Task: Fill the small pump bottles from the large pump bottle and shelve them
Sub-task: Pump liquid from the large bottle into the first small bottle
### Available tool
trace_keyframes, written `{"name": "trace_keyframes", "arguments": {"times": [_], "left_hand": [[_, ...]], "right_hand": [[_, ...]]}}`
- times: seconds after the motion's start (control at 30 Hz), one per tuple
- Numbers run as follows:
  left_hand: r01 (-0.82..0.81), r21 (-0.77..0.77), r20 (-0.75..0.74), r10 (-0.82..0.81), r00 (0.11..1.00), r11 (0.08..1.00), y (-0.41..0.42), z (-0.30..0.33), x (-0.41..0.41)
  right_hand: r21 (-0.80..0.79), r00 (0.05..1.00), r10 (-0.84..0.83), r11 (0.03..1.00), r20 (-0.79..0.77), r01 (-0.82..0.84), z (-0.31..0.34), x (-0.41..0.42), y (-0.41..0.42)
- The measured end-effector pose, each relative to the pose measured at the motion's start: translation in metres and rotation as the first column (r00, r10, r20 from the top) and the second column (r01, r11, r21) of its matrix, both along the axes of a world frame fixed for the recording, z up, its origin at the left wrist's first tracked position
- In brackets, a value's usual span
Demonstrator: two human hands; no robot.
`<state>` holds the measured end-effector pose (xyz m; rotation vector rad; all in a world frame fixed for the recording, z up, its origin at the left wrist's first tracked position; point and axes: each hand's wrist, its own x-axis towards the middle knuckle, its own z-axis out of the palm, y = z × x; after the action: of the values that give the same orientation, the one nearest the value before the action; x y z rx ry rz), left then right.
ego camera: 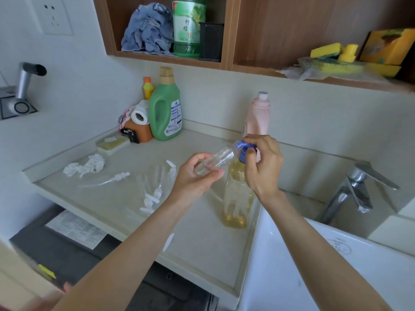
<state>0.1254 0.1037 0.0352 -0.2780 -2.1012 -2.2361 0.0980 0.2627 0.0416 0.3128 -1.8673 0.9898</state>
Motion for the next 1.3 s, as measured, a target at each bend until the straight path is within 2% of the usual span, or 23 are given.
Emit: {"name": "trace_keyframes", "arguments": {"times": [0.17, 0.4, 0.57, 0.67, 0.8, 0.97, 1.1, 1.3], "left_hand": [[-0.012, -0.01, 0.02, 0.012, 1.0, 1.0, -0.002, 0.004, 0.0], [0.018, 0.024, 0.019, -0.018, 1.0, 1.0, -0.001, 0.013, 0.002], [0.003, 0.03, 0.042, -0.004, 0.999, 1.0, 0.0, 0.012, 0.001], [0.034, 0.046, 0.068, -0.037, 0.997, 0.998, 0.0, 0.008, 0.0], [0.093, 0.059, 0.062, -0.097, 0.993, 0.994, 0.002, 0.0, -0.001], [0.091, 0.066, 0.097, -0.097, 0.991, 0.994, -0.002, -0.005, -0.001], [0.084, 0.068, 0.084, -0.09, 0.992, 0.994, -0.001, -0.001, -0.002], [0.031, 0.009, -0.017, -0.031, 0.999, 0.999, -0.002, 0.008, -0.003]], "right_hand": [[0.002, 1.0, -0.009, 1.0, -0.015, 0.009, -0.001, -0.002, -0.001], [0.148, 0.998, 0.034, 0.988, 0.055, -0.042, 0.021, 0.003, 0.013], [0.182, 0.991, 0.093, 0.977, 0.092, -0.108, 0.025, -0.001, 0.019], [0.149, 0.99, 0.116, 0.981, 0.079, -0.127, 0.011, 0.001, 0.015], [0.049, 0.992, 0.129, 0.991, -0.011, -0.128, -0.006, 0.003, 0.009], [0.058, 0.997, 0.078, 0.995, -0.023, -0.077, -0.015, 0.0, 0.004], [0.052, 0.995, 0.097, 0.994, -0.001, -0.097, -0.002, 0.001, 0.01], [0.06, 0.986, 0.168, 0.984, 0.023, -0.169, 0.025, -0.004, 0.018]]}}
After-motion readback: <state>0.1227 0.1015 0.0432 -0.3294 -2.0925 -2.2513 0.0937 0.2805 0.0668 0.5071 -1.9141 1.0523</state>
